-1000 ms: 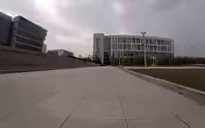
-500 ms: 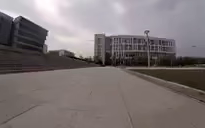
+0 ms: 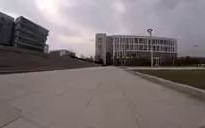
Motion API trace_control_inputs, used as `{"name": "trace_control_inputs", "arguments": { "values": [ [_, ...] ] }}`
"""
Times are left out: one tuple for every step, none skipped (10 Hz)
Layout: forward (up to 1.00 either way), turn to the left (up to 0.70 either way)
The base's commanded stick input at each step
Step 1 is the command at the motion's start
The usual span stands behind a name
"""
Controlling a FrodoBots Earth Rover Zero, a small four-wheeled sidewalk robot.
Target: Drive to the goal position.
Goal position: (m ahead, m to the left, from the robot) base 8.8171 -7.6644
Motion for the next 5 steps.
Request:
{"name": "trace_control_inputs", "arguments": {
  "values": [
    [1.0, 0.0],
    [1.0, 0.0],
    [1.0, 0.0],
    [1.0, 0.0],
    [1.0, -0.08]
  ]
}}
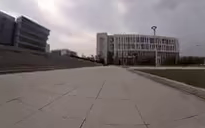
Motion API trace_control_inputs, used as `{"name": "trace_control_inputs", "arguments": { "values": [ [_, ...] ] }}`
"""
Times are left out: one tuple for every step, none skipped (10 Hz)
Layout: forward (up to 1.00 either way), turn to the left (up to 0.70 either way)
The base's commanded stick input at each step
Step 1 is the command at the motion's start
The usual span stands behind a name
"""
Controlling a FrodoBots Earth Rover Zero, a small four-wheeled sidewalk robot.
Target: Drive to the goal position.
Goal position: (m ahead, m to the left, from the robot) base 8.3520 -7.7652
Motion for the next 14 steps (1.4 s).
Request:
{"name": "trace_control_inputs", "arguments": {
  "values": [
    [1.0, -0.24],
    [1.0, -0.05],
    [1.0, 0.0],
    [1.0, -0.01],
    [1.0, -0.27],
    [1.0, -0.27],
    [1.0, -0.18],
    [1.0, -0.04],
    [1.0, 0.0],
    [1.0, 0.0],
    [1.0, 0.0],
    [1.0, 0.0],
    [1.0, 0.0],
    [1.0, 0.0]
  ]
}}
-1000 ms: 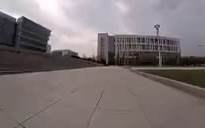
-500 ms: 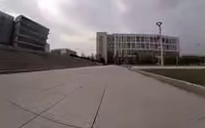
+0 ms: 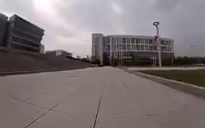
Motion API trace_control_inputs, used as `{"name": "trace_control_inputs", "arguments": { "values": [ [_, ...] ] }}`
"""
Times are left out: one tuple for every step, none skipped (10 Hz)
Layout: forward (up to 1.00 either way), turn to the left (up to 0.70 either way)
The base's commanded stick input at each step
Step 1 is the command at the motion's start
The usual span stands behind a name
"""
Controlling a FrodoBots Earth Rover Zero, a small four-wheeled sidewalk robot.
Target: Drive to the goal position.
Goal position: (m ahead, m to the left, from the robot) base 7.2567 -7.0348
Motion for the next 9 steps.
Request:
{"name": "trace_control_inputs", "arguments": {
  "values": [
    [1.0, 0.0],
    [1.0, 0.0],
    [1.0, 0.0],
    [1.0, 0.0],
    [1.0, 0.0],
    [1.0, 0.0],
    [1.0, 0.0],
    [1.0, 0.0],
    [1.0, 0.0]
  ]
}}
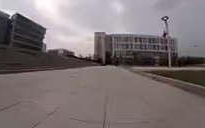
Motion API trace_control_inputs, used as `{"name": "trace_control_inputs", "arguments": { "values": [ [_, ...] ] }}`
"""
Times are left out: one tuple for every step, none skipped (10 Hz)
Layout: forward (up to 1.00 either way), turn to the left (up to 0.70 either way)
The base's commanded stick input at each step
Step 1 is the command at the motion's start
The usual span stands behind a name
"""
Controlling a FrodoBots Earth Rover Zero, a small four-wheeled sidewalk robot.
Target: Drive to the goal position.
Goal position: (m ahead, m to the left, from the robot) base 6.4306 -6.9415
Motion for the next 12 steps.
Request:
{"name": "trace_control_inputs", "arguments": {
  "values": [
    [1.0, 0.0],
    [1.0, 0.01],
    [1.0, 0.06],
    [1.0, 0.11],
    [1.0, 0.16],
    [1.0, 0.21],
    [1.0, 0.26],
    [1.0, 0.0],
    [1.0, 0.0],
    [1.0, 0.0],
    [1.0, 0.0],
    [1.0, 0.0]
  ]
}}
